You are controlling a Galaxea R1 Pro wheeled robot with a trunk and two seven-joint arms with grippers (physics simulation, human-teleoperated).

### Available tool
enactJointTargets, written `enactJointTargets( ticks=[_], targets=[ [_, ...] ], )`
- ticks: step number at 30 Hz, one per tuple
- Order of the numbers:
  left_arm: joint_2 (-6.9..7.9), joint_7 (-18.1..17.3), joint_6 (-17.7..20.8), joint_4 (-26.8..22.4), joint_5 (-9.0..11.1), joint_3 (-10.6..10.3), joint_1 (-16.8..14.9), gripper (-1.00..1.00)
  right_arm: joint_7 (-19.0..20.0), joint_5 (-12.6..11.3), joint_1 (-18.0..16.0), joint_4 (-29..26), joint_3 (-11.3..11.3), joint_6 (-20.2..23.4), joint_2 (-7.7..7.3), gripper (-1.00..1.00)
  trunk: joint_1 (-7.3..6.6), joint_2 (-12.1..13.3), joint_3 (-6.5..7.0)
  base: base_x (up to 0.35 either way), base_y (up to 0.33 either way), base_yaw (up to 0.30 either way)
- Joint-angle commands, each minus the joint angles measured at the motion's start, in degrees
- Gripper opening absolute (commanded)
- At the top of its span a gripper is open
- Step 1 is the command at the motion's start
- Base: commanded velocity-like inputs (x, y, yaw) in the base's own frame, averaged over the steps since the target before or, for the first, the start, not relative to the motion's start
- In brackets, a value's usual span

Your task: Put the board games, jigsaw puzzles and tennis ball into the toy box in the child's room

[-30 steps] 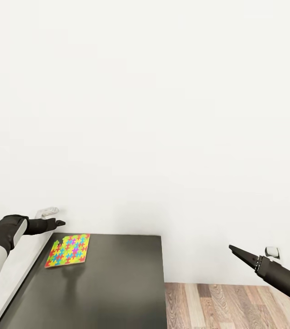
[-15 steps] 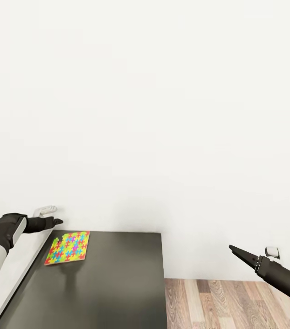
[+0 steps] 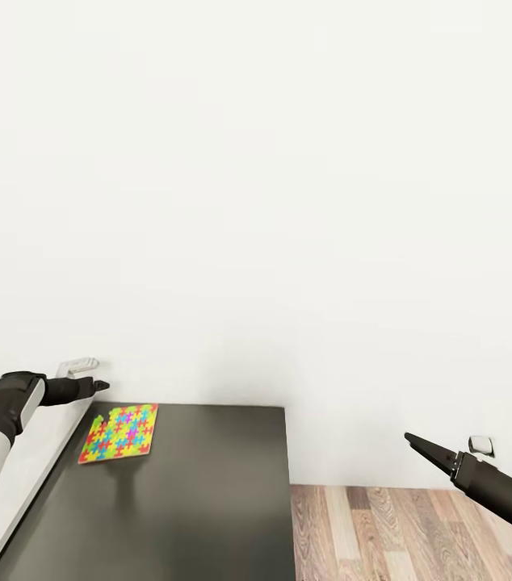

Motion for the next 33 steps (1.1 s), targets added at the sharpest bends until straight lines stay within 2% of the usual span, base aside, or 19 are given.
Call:
enactJointTargets(
  ticks=[1,16,24,33],
  targets=[
    [-0.04,-0.4,0.3,-0.1,-0.4,0.4,-0.1,1.00,0.2,0.1,-0.1,0.0,0.0,0.2,-0.01,1.00,0.03,-0.1,-0.21,0.000,0.000,0.000],
    [0.50,-1.0,2.0,-0.1,0.0,0.4,-0.2,1.00,0.2,0.1,-0.1,0.0,-0.1,0.1,0.00,1.00,0.03,-0.1,-1.61,0.000,0.000,0.000],
    [0.99,-1.2,3.4,0.2,0.3,0.4,-2.4,1.00,0.2,0.1,-0.1,0.0,-0.1,0.0,-0.01,1.00,0.03,-0.1,-2.36,0.000,0.000,0.000],
    [0.97,-1.2,3.5,0.4,0.3,0.5,-3.0,1.00,0.3,0.1,-0.1,0.0,-0.4,0.1,-0.11,1.00,0.03,-0.1,-3.20,0.000,0.000,0.000]
  ],
)
